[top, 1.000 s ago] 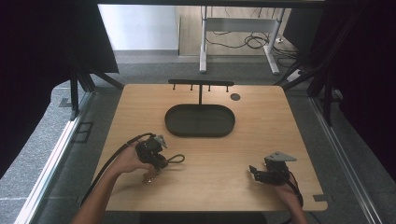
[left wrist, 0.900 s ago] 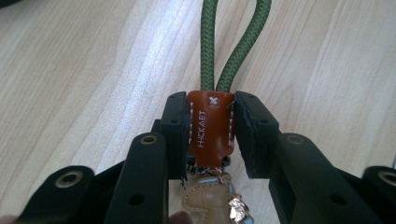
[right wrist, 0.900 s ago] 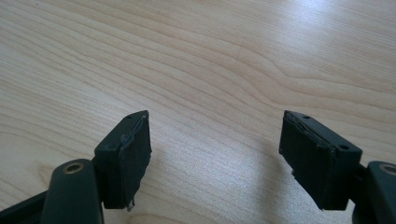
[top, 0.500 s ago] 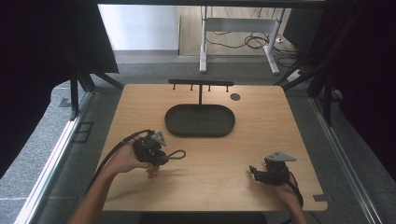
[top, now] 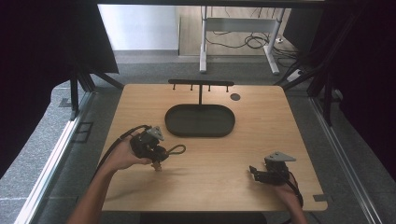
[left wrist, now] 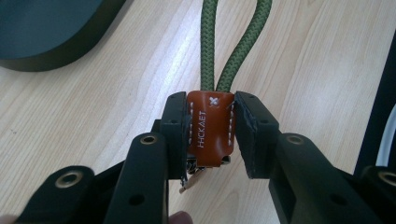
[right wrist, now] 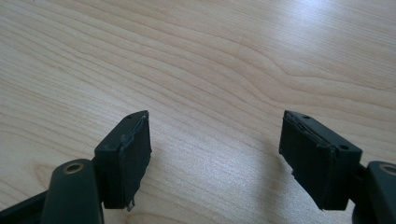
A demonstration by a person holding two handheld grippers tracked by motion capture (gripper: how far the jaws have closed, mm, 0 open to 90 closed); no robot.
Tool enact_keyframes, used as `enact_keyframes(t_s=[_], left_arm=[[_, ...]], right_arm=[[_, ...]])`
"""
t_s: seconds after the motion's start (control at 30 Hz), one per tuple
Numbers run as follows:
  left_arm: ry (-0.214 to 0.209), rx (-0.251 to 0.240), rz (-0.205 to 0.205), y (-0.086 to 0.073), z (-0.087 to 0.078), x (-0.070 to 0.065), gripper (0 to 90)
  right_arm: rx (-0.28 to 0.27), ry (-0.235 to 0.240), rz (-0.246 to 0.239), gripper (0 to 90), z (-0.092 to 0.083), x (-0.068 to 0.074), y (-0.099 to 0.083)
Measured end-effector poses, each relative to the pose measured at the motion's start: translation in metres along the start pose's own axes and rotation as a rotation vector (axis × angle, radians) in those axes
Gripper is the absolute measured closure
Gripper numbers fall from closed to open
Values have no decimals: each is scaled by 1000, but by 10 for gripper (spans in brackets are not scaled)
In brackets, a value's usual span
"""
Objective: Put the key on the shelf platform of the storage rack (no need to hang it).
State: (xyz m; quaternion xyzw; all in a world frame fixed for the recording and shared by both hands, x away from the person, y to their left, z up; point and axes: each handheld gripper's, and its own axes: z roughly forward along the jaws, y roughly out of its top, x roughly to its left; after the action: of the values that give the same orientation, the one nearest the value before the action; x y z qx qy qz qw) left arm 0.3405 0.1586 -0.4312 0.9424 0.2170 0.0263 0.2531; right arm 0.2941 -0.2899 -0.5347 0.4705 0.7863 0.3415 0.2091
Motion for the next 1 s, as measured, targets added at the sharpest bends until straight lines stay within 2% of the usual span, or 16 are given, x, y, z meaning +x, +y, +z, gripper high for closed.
enact_keyframes(t_s=[0.17,0.47,0.7,0.83,1.0], left_arm=[[-4,-19,-1,3,-3,1,666],[-22,-48,21,18,-12,2,666],[-32,-71,19,27,-14,3,666],[-31,-71,33,35,-17,4,666],[-34,-100,34,42,-22,5,666]], right_arm=[[1,0,1,261,0,0,0],[1,-3,2,262,0,0,0],[2,-7,0,262,1,0,0],[4,-8,-2,263,1,0,0],[5,-9,-2,265,1,0,0]])
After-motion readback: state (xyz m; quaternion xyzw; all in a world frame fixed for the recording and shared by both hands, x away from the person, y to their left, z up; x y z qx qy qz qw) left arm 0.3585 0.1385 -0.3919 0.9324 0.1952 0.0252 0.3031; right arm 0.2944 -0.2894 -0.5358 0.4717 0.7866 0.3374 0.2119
